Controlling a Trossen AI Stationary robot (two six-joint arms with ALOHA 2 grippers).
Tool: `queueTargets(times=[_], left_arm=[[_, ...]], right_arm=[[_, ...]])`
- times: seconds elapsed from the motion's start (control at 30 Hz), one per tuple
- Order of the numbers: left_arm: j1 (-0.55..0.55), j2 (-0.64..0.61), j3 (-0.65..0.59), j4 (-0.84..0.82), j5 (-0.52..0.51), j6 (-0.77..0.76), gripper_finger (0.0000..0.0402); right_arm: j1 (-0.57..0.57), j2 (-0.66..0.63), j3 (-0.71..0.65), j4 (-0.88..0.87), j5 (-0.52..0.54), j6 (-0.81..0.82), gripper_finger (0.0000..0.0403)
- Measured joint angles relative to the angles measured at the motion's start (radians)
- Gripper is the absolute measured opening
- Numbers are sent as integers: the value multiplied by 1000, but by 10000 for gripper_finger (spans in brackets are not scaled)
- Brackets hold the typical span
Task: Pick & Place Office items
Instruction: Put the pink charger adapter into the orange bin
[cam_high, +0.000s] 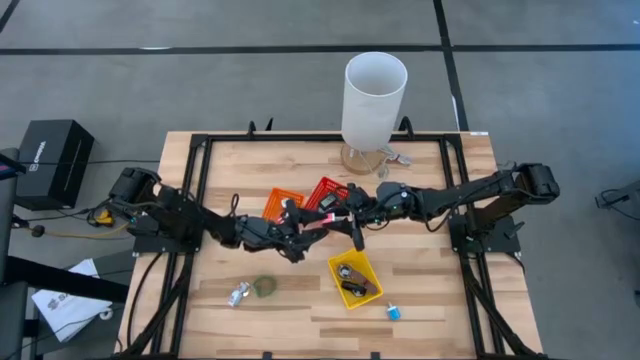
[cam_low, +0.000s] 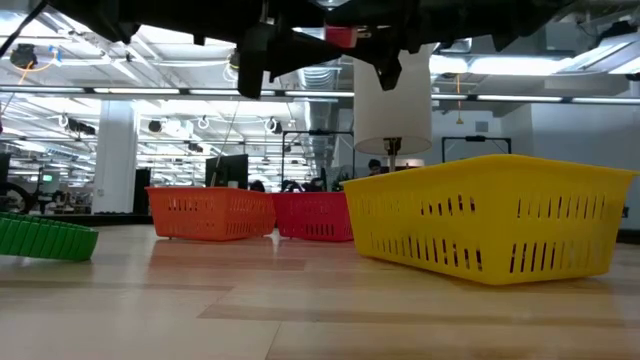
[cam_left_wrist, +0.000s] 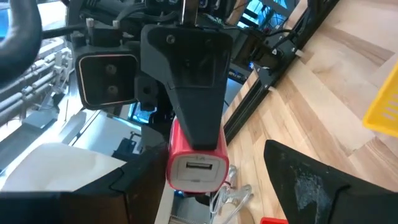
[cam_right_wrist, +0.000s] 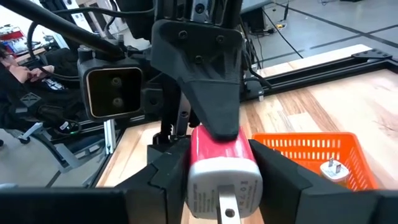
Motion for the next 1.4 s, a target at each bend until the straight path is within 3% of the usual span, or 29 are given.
queueTargets(times=[0.23,0.5,0.77,1.03,1.27,1.4], left_arm=[[33,0,-1,1,59,0,258],[33,0,-1,12,70,0,246],[33,0,-1,27,105,-1,226],[33,0,-1,38,114,0,222],[42,0,-1,68,114,-1,222],[64,0,-1,69,118,-1,221]], right_arm=[[1,0,0,6,0,2,123],[1,0,0,5,0,1,153],[1,0,0,6,0,-1,123],[1,0,0,8,0,-1,156],[1,-1,0,9,1,-1,126],[0,-1,0,9,5,-1,135]])
